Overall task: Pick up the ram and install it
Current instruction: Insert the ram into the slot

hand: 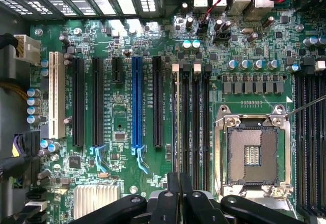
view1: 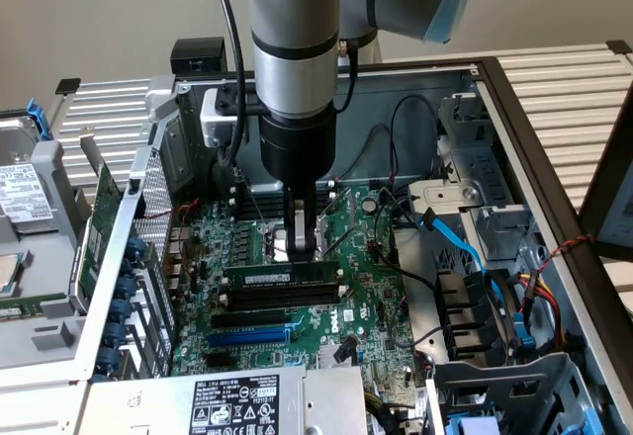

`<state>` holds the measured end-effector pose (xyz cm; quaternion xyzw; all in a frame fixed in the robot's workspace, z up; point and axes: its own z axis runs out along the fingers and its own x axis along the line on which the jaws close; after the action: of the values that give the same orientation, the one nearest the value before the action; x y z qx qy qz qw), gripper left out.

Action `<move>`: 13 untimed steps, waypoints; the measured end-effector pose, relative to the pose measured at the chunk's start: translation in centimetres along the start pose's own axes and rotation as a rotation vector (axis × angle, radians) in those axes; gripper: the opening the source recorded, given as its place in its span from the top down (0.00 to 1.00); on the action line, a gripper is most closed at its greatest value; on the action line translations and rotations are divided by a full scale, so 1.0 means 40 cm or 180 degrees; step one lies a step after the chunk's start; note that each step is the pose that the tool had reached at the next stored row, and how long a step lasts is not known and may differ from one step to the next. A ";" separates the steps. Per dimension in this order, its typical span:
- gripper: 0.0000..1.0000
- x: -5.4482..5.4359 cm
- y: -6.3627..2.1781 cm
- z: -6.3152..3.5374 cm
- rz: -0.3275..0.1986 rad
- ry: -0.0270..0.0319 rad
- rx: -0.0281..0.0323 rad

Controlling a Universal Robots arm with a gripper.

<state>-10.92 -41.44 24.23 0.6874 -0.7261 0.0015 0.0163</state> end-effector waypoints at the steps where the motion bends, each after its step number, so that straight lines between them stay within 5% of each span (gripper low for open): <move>1: 0.87 0.000 0.000 0.001 0.0000 -0.0003 0.0000; 13: 0.87 0.000 0.000 0.010 -0.0001 -0.0005 0.0000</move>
<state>-10.92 -41.47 23.84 0.6875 -0.7260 0.0009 0.0158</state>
